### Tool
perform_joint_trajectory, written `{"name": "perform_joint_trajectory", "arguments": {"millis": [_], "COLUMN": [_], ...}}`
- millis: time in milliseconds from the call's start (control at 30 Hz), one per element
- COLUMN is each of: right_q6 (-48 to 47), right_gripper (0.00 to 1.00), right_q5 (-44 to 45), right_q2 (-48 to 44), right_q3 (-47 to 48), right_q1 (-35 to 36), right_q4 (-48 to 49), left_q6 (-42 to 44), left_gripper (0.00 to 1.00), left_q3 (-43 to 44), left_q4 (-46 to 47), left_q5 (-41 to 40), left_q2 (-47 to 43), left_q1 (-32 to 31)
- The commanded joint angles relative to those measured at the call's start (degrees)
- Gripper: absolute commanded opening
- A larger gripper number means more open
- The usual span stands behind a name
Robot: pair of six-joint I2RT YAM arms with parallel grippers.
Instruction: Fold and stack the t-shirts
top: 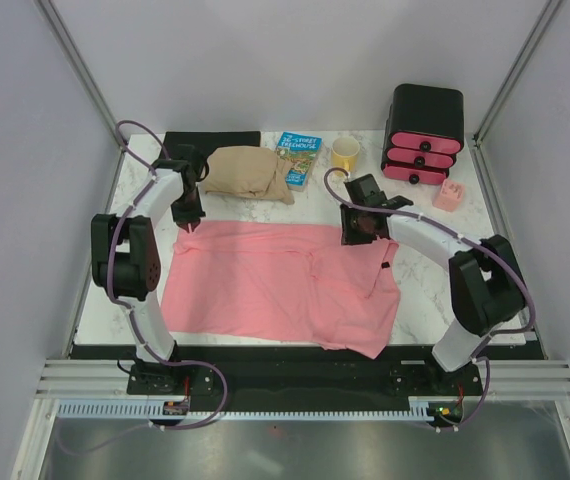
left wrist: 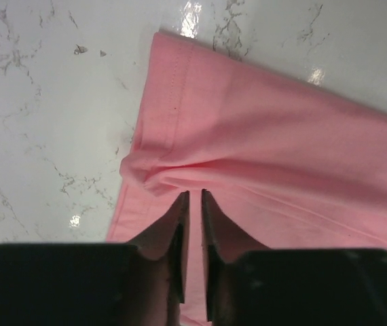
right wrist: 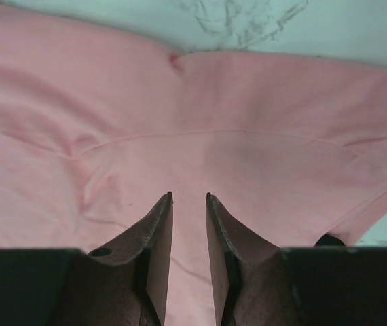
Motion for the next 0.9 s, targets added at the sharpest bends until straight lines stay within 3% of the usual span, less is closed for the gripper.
{"name": "perform_joint_trajectory", "arguments": {"millis": [0, 67, 267, 533, 867], "right_q6": [-2.1, -2.0, -1.7, -2.2, -4.7], "right_gripper": [0.33, 0.32, 0.22, 0.17, 0.16], "right_q5": [6.0, 7.5, 11.0, 12.1, 9.5], "right_q2": [4.4, 6.2, 9.3, 11.7, 16.7], "right_q3": [1.0, 1.2, 1.3, 2.8, 11.0], "right_q1": [-0.5, -0.7, -1.7, -5.1, -8.7], "right_q4": [0.8, 1.1, 2.1, 0.6, -2.1], "left_q6": [1.0, 1.1, 1.0, -0.1, -1.1], "left_gripper": [0.07, 0.02, 0.02, 0.02, 0.02], "left_q3": [1.1, 2.0, 3.9, 6.3, 14.7], "left_q4": [1.1, 1.0, 0.9, 0.3, -2.7], "left_q5": [1.9, 2.5, 2.4, 1.1, -1.0], "left_q2": [1.3, 3.1, 6.5, 12.5, 19.5], "left_q1": [0.0, 0.0, 0.0, 0.0, 0.0]}}
